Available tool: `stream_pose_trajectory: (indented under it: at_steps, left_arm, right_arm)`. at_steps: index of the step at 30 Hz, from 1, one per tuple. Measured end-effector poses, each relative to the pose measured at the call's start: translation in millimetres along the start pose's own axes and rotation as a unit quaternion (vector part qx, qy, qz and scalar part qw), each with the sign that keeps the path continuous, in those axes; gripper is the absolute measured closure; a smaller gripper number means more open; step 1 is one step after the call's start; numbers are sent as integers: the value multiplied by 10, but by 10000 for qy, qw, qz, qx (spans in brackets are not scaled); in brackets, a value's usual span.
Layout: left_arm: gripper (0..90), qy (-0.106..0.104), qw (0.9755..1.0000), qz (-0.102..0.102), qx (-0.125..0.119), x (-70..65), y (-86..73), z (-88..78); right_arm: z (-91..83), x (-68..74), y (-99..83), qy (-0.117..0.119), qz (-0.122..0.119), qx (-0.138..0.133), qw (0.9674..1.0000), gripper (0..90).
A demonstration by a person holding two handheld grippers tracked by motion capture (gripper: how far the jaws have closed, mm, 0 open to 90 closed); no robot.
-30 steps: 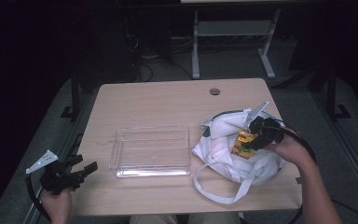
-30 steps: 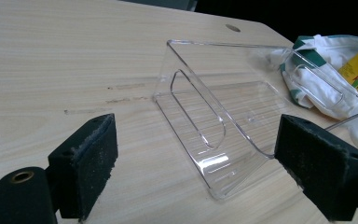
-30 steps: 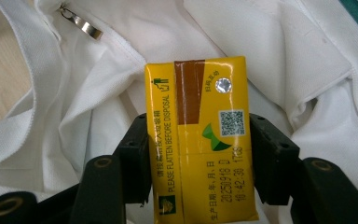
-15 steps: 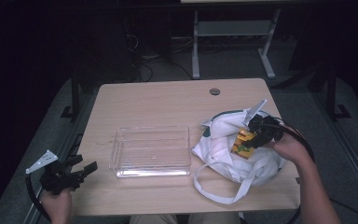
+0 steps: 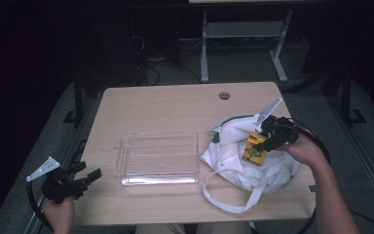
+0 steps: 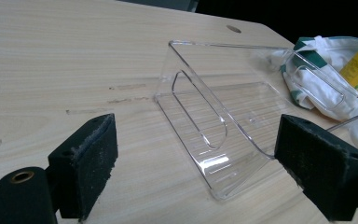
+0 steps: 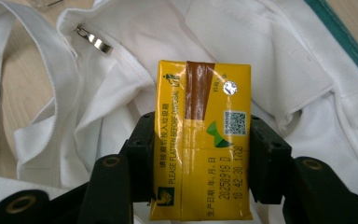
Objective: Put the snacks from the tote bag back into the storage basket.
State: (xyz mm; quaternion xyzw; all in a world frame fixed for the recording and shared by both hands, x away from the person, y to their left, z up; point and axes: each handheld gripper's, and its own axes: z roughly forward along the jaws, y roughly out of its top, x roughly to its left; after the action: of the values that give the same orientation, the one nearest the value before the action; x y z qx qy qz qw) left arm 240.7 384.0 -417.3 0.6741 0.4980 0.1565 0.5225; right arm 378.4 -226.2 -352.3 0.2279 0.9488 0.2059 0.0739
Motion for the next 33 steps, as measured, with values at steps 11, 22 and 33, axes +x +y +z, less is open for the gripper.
stream_pose_trajectory:
  at_steps: [11,22,33]
  left_arm:
    - [127,-5,10000,1,-2,-5,1,8]
    - [127,-3,10000,11,10,0,5,2]
    - [127,2,10000,0,-15,0,5,-1]
  right_arm:
    - [-231,19,113,-55,-98,-155,9998,516]
    - [-363,40,265,-8,-178,-262,9995,517]
    - [-470,32,433,18,-290,-399,9988,519]
